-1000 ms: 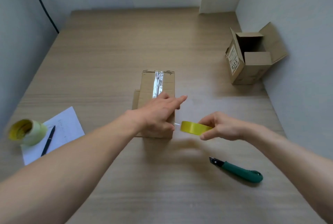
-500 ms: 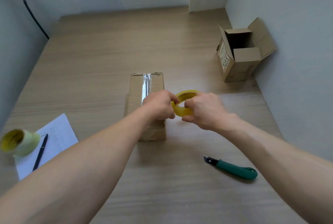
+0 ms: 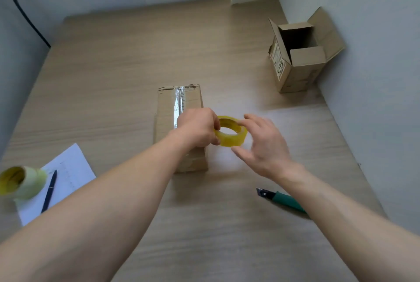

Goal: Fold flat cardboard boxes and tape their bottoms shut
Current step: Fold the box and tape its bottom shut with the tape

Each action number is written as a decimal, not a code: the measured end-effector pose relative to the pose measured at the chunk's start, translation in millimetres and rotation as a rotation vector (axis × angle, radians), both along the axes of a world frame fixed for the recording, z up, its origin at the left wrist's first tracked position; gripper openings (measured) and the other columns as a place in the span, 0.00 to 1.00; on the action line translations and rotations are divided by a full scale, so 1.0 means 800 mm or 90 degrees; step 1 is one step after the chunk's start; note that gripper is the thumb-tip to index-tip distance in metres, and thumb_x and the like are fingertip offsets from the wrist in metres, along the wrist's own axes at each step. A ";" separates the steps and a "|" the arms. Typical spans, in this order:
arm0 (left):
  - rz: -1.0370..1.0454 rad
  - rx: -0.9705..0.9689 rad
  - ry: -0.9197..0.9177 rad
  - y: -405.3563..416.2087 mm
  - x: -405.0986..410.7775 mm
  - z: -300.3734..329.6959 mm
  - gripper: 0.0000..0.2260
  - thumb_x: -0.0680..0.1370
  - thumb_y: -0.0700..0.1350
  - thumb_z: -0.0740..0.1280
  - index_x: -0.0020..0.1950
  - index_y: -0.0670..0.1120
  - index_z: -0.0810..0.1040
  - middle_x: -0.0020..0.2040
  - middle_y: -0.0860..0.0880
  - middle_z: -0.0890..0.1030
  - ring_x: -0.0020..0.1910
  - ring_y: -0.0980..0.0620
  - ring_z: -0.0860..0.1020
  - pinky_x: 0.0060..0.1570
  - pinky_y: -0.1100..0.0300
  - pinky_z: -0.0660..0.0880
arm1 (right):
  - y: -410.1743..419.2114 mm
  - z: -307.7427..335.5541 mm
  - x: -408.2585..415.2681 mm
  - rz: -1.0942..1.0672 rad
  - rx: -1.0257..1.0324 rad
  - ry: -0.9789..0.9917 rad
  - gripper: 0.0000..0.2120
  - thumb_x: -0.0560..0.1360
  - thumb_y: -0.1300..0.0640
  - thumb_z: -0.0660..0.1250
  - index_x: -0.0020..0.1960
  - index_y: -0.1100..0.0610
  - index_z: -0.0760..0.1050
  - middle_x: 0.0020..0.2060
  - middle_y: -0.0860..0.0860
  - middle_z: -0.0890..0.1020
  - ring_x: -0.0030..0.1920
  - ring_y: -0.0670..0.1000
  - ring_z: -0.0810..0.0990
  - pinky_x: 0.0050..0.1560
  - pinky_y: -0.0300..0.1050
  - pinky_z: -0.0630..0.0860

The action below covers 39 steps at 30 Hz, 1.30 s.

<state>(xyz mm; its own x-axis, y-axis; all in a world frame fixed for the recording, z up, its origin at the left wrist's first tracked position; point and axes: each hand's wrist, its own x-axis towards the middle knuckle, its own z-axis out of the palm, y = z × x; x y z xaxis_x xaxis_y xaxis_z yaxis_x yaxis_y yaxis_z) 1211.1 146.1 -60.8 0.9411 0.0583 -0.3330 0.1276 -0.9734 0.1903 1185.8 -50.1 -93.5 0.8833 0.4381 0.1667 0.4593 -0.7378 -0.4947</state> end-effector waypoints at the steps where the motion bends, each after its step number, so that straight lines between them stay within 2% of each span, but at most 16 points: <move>1: 0.005 -0.007 -0.005 0.000 -0.001 -0.002 0.16 0.62 0.60 0.78 0.46 0.61 0.81 0.41 0.59 0.77 0.44 0.52 0.73 0.35 0.61 0.64 | -0.019 -0.010 -0.018 -0.041 0.032 -0.020 0.24 0.66 0.49 0.73 0.60 0.55 0.76 0.59 0.53 0.79 0.59 0.57 0.75 0.57 0.52 0.74; 2: 0.012 -0.020 -0.006 0.001 -0.001 -0.004 0.16 0.62 0.60 0.78 0.47 0.61 0.81 0.40 0.59 0.77 0.44 0.53 0.73 0.36 0.61 0.65 | -0.041 -0.021 -0.037 -0.068 0.007 -0.016 0.23 0.65 0.50 0.71 0.58 0.54 0.76 0.56 0.52 0.79 0.56 0.57 0.76 0.54 0.51 0.75; 3: 0.019 -0.035 -0.002 0.001 -0.001 -0.004 0.16 0.62 0.61 0.78 0.46 0.61 0.81 0.39 0.60 0.76 0.44 0.53 0.74 0.37 0.61 0.66 | -0.064 -0.034 -0.056 -0.075 -0.085 0.024 0.23 0.64 0.49 0.69 0.58 0.52 0.76 0.54 0.50 0.79 0.55 0.57 0.76 0.52 0.50 0.74; 5: 0.031 -0.059 0.010 0.003 0.000 -0.002 0.15 0.63 0.61 0.78 0.45 0.61 0.81 0.38 0.60 0.76 0.45 0.53 0.76 0.39 0.61 0.68 | -0.101 -0.057 -0.090 -0.064 -0.354 0.155 0.21 0.66 0.47 0.65 0.59 0.47 0.72 0.54 0.47 0.78 0.57 0.54 0.75 0.52 0.49 0.72; 6: 0.033 -0.070 0.017 0.004 0.000 -0.002 0.15 0.63 0.60 0.78 0.45 0.61 0.81 0.38 0.60 0.77 0.46 0.53 0.77 0.40 0.60 0.69 | -0.114 -0.066 -0.104 -0.064 -0.448 0.201 0.19 0.68 0.48 0.63 0.59 0.46 0.71 0.54 0.46 0.77 0.57 0.53 0.75 0.52 0.48 0.71; 8: 0.041 -0.092 0.029 0.006 0.000 -0.001 0.14 0.63 0.60 0.79 0.44 0.61 0.81 0.40 0.60 0.78 0.46 0.53 0.78 0.41 0.60 0.70 | -0.127 -0.074 -0.118 -0.067 -0.501 0.224 0.17 0.70 0.50 0.61 0.59 0.47 0.71 0.53 0.47 0.76 0.57 0.54 0.75 0.52 0.49 0.71; 10: 0.048 -0.108 0.038 0.007 0.000 0.001 0.13 0.63 0.60 0.79 0.43 0.60 0.80 0.40 0.59 0.79 0.46 0.53 0.78 0.42 0.60 0.70 | -0.126 -0.076 -0.121 -0.072 -0.421 0.219 0.16 0.73 0.51 0.62 0.61 0.48 0.73 0.53 0.50 0.77 0.55 0.56 0.77 0.52 0.51 0.73; 14: 0.052 -0.114 0.043 0.007 -0.001 0.004 0.13 0.63 0.59 0.79 0.43 0.60 0.80 0.40 0.59 0.79 0.46 0.53 0.78 0.43 0.60 0.70 | -0.083 -0.055 -0.119 -0.068 -0.059 0.211 0.16 0.78 0.57 0.64 0.65 0.53 0.74 0.54 0.51 0.78 0.54 0.57 0.78 0.47 0.53 0.77; 17: 0.053 -0.120 0.044 0.007 -0.001 0.004 0.13 0.63 0.60 0.79 0.42 0.60 0.80 0.40 0.59 0.80 0.46 0.53 0.78 0.42 0.61 0.70 | -0.039 -0.035 -0.116 -0.021 0.043 0.145 0.17 0.76 0.57 0.62 0.64 0.57 0.76 0.51 0.52 0.80 0.51 0.56 0.79 0.43 0.52 0.78; 21: 0.047 -0.115 0.039 0.007 -0.001 0.003 0.13 0.64 0.61 0.79 0.42 0.60 0.79 0.40 0.59 0.80 0.46 0.53 0.79 0.42 0.61 0.70 | -0.009 -0.028 -0.110 0.012 0.073 0.134 0.17 0.77 0.61 0.64 0.66 0.59 0.74 0.53 0.54 0.80 0.52 0.58 0.79 0.47 0.54 0.78; 26: 0.049 -0.127 0.035 0.009 -0.001 0.002 0.14 0.63 0.61 0.79 0.42 0.61 0.79 0.40 0.59 0.80 0.45 0.54 0.79 0.40 0.61 0.69 | 0.011 -0.042 -0.105 0.011 0.057 0.153 0.17 0.79 0.60 0.63 0.67 0.59 0.72 0.54 0.56 0.79 0.52 0.60 0.79 0.47 0.57 0.77; 31: 0.090 -0.158 0.035 0.009 0.001 0.003 0.14 0.66 0.61 0.77 0.46 0.59 0.80 0.32 0.60 0.82 0.40 0.60 0.79 0.40 0.62 0.70 | -0.021 -0.075 -0.106 -0.059 -0.127 0.236 0.14 0.81 0.50 0.57 0.65 0.51 0.69 0.56 0.52 0.75 0.52 0.61 0.78 0.45 0.56 0.75; 35: 0.099 -0.159 0.033 0.009 0.003 0.002 0.12 0.68 0.59 0.76 0.48 0.59 0.81 0.30 0.61 0.82 0.42 0.60 0.80 0.43 0.62 0.72 | -0.061 -0.081 -0.096 -0.131 -0.289 0.218 0.19 0.79 0.44 0.59 0.67 0.50 0.68 0.58 0.52 0.74 0.58 0.58 0.75 0.50 0.51 0.73; 36: 0.096 -0.152 0.029 0.008 0.003 0.001 0.11 0.68 0.59 0.76 0.47 0.59 0.81 0.31 0.60 0.82 0.43 0.59 0.80 0.44 0.62 0.72 | -0.062 -0.077 -0.089 -0.147 -0.264 0.175 0.22 0.78 0.43 0.63 0.68 0.52 0.70 0.59 0.53 0.75 0.60 0.59 0.74 0.53 0.51 0.72; 39: 0.088 -0.134 0.021 0.009 0.003 0.001 0.11 0.68 0.57 0.77 0.48 0.59 0.82 0.34 0.59 0.83 0.47 0.57 0.80 0.49 0.60 0.74 | -0.034 -0.038 -0.050 -0.139 -0.020 0.006 0.28 0.73 0.47 0.70 0.68 0.59 0.73 0.63 0.58 0.76 0.64 0.60 0.73 0.60 0.55 0.69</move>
<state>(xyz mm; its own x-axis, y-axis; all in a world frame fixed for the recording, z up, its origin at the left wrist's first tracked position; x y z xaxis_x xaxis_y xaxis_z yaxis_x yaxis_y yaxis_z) 1213.2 152.9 -60.1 0.9178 0.1110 -0.3813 0.2654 -0.8856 0.3811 1146.0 -77.1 -124.2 0.9592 0.2411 0.1479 0.2827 -0.8343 -0.4734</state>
